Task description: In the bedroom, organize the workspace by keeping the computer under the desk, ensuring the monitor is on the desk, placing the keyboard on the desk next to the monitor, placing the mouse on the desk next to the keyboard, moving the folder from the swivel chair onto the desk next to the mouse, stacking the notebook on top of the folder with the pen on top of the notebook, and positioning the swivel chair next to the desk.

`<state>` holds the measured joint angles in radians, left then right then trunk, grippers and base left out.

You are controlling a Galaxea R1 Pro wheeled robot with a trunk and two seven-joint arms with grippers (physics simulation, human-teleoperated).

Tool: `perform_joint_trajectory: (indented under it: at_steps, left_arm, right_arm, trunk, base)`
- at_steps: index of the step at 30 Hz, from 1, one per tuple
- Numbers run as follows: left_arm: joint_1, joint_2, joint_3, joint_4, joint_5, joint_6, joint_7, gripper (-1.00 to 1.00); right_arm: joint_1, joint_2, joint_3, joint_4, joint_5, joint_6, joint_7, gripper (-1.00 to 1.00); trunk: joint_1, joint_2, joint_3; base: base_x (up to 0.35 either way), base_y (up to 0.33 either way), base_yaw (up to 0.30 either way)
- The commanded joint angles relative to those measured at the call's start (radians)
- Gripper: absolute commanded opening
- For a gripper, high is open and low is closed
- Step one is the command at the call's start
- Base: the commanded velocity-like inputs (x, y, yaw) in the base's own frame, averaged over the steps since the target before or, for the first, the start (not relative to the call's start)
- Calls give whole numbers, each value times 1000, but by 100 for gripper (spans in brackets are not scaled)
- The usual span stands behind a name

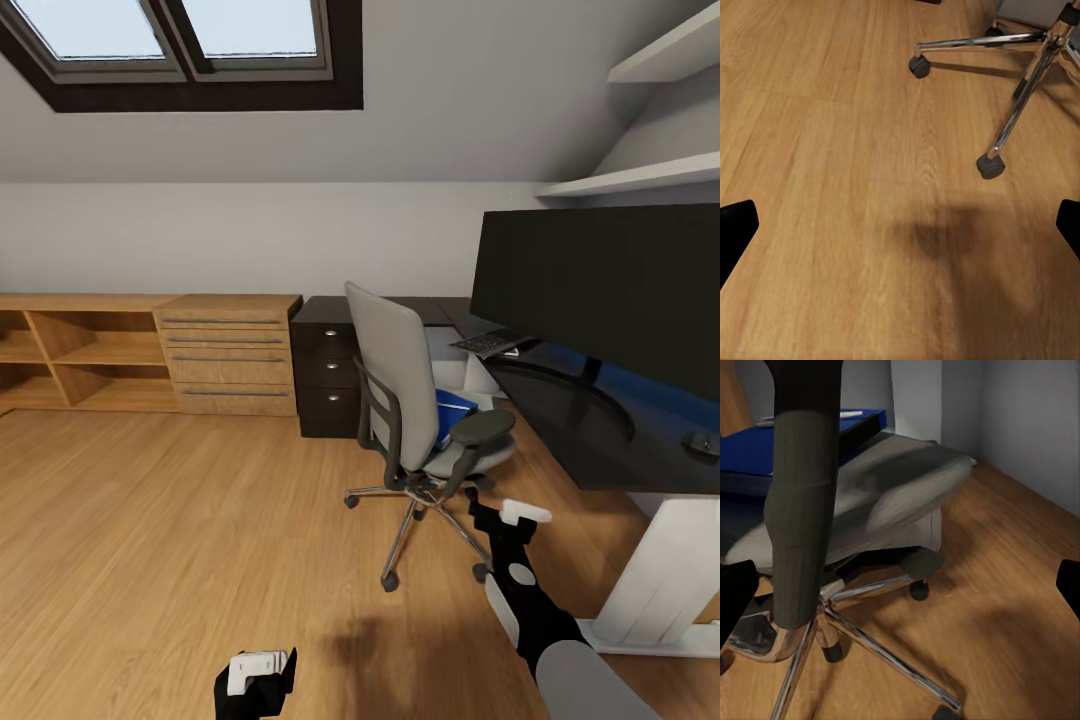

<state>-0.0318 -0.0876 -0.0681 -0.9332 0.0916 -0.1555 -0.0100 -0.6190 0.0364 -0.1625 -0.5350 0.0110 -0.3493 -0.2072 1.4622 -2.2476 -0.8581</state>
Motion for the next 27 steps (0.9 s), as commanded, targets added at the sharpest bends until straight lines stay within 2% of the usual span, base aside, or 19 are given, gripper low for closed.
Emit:
perform_joint_trajectory:
  at_steps: [1,11,15,27]
  left_arm:
    - [0,0,-2,0,10,-3,-1,100]
    - [0,0,-2,-27,11,1,0,100]
    - [0,-1,-1,-29,11,2,2,100]
    - [0,-1,-1,-29,11,1,3,100]
  right_arm:
    - [-1,1,-5,0,1,-3,0,100]
    - [-1,-23,-9,-4,0,-2,-1,100]
    - [-1,-33,-28,-5,0,-2,0,100]
    - [-1,-43,-45,-8,-1,-2,0,100]
  trunk:
    - [0,0,-1]
    - [0,0,-1]
    - [0,0,-1]
    - [0,0,-1]
  base:
    - [0,0,0]
    - [0,0,0]
    - [0,0,0]
    - [0,0,0]
